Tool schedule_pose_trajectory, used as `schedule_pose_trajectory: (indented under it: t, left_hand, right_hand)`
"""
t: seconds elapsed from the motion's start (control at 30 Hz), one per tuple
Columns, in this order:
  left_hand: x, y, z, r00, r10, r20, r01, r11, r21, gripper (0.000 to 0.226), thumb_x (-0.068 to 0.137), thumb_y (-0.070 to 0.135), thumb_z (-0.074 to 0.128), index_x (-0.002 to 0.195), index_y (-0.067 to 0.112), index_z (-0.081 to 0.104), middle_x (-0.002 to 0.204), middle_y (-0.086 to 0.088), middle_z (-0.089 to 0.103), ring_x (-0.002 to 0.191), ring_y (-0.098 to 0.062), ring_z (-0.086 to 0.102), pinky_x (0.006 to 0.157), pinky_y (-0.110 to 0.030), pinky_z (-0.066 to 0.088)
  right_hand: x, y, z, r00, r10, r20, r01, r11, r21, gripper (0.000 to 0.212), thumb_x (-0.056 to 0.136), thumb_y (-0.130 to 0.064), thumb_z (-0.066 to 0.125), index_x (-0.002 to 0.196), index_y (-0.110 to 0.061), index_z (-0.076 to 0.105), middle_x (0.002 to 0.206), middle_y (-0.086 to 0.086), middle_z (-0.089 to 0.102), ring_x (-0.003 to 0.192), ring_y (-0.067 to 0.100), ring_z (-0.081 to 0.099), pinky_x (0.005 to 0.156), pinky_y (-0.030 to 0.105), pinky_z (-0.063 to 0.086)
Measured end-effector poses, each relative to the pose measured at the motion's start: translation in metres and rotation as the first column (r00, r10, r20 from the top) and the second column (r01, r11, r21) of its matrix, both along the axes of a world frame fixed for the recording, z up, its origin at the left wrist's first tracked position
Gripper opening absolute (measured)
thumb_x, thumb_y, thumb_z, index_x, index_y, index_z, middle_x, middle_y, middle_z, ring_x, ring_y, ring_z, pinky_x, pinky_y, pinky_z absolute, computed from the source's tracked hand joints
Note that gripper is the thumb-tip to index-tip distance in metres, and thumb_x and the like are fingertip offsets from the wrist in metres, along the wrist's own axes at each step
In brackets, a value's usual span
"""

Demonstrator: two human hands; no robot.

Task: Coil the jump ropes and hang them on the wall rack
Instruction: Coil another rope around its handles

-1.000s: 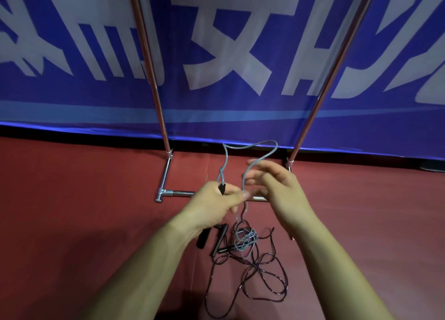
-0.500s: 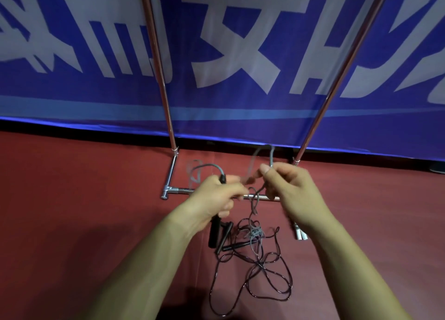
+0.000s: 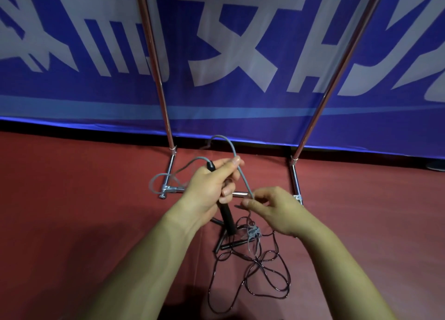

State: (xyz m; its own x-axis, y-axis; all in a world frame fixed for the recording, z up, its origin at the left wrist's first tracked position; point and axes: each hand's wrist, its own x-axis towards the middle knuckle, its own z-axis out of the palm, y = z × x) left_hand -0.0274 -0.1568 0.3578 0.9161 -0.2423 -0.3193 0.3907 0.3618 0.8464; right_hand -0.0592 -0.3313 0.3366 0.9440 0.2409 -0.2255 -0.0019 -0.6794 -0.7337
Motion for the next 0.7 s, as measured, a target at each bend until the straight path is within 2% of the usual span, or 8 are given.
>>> schedule_pose_trajectory:
  t: [0.07, 0.13, 0.2, 0.33, 0.43, 0.53, 0.6, 0.7]
  left_hand:
    - [0.002, 0.003, -0.001, 0.999, 0.042, -0.007, -0.043, 0.999, -0.009, 0.012, 0.097, 0.017, 0.062, 0.098, 0.009, 0.071, 0.065, 0.003, 0.055, 0.038, -0.004, 0.032, 0.034, -0.016, 0.020]
    - [0.004, 0.007, -0.004, 1.000, 0.027, 0.004, -0.027, 0.998, 0.065, 0.014, 0.095, 0.012, 0.064, 0.106, 0.011, 0.073, 0.066, 0.003, 0.056, 0.039, -0.005, 0.032, 0.034, -0.017, 0.019]
    - [0.002, 0.008, -0.007, 0.996, -0.090, 0.012, 0.086, 0.974, 0.208, 0.019, 0.093, 0.008, 0.065, 0.107, 0.016, 0.075, 0.067, 0.004, 0.056, 0.042, -0.006, 0.032, 0.037, -0.018, 0.018]
    - [-0.009, 0.001, -0.009, 0.940, -0.340, -0.033, 0.324, 0.860, 0.394, 0.010, 0.090, 0.016, 0.072, 0.099, 0.013, 0.075, 0.065, -0.005, 0.040, 0.049, -0.009, 0.026, 0.045, -0.021, 0.016]
    - [-0.010, 0.000, -0.008, 0.932, -0.361, -0.035, 0.344, 0.850, 0.400, 0.008, 0.091, 0.023, 0.072, 0.087, 0.017, 0.074, 0.062, 0.000, 0.029, 0.049, -0.010, 0.026, 0.043, -0.021, 0.018]
    - [-0.010, 0.001, -0.010, 0.936, -0.351, 0.025, 0.300, 0.833, 0.465, 0.023, 0.091, 0.030, 0.072, 0.080, 0.010, 0.071, 0.058, -0.008, 0.041, 0.046, -0.012, 0.033, 0.042, -0.020, 0.022]
    - [-0.010, -0.002, -0.010, 0.964, -0.257, 0.073, 0.200, 0.875, 0.441, 0.027, 0.094, 0.028, 0.069, 0.081, 0.004, 0.067, 0.060, -0.012, 0.050, 0.044, -0.012, 0.037, 0.040, -0.018, 0.024]
    - [-0.007, -0.005, -0.006, 0.994, -0.088, 0.065, 0.069, 0.964, 0.255, 0.019, 0.097, 0.019, 0.063, 0.084, 0.007, 0.067, 0.066, -0.004, 0.063, 0.039, -0.008, 0.043, 0.034, -0.017, 0.023]
  right_hand:
    - [0.002, -0.001, 0.003, 0.991, -0.121, 0.052, 0.121, 0.993, -0.005, 0.025, 0.097, -0.033, 0.063, 0.083, -0.016, 0.074, 0.064, 0.001, 0.065, 0.057, 0.010, 0.053, 0.063, 0.034, 0.049]
    - [0.004, -0.002, 0.013, 0.959, -0.269, 0.087, 0.247, 0.947, 0.208, 0.022, 0.099, -0.026, 0.061, 0.086, -0.014, 0.074, 0.068, 0.006, 0.070, 0.055, 0.012, 0.057, 0.061, 0.035, 0.051]
    - [0.005, 0.002, 0.026, 0.932, -0.360, 0.046, 0.303, 0.841, 0.447, 0.020, 0.101, -0.017, 0.057, 0.093, -0.006, 0.073, 0.069, 0.008, 0.069, 0.056, 0.015, 0.056, 0.056, 0.030, 0.050]
    - [0.004, 0.011, 0.042, 0.923, -0.383, -0.032, 0.307, 0.685, 0.660, 0.020, 0.101, -0.012, 0.054, 0.096, -0.001, 0.070, 0.071, 0.008, 0.066, 0.058, 0.016, 0.056, 0.056, 0.025, 0.051]
    - [0.005, 0.010, 0.045, 0.907, -0.415, -0.077, 0.331, 0.586, 0.740, 0.020, 0.102, -0.012, 0.052, 0.098, -0.001, 0.069, 0.076, 0.010, 0.066, 0.059, 0.018, 0.057, 0.057, 0.026, 0.051]
    - [0.007, 0.010, 0.041, 0.898, -0.414, -0.152, 0.367, 0.511, 0.777, 0.015, 0.100, -0.009, 0.055, 0.103, -0.007, 0.069, 0.090, 0.013, 0.069, 0.069, 0.019, 0.062, 0.065, 0.030, 0.055]
    - [0.007, 0.011, 0.035, 0.903, -0.366, -0.224, 0.400, 0.532, 0.747, 0.018, 0.099, -0.004, 0.054, 0.102, -0.012, 0.070, 0.096, 0.011, 0.072, 0.078, 0.022, 0.067, 0.075, 0.040, 0.057]
    - [0.004, 0.012, 0.023, 0.930, -0.278, -0.240, 0.368, 0.687, 0.627, 0.029, 0.095, 0.003, 0.048, 0.110, -0.013, 0.068, 0.106, 0.005, 0.075, 0.092, 0.022, 0.070, 0.093, 0.048, 0.053]
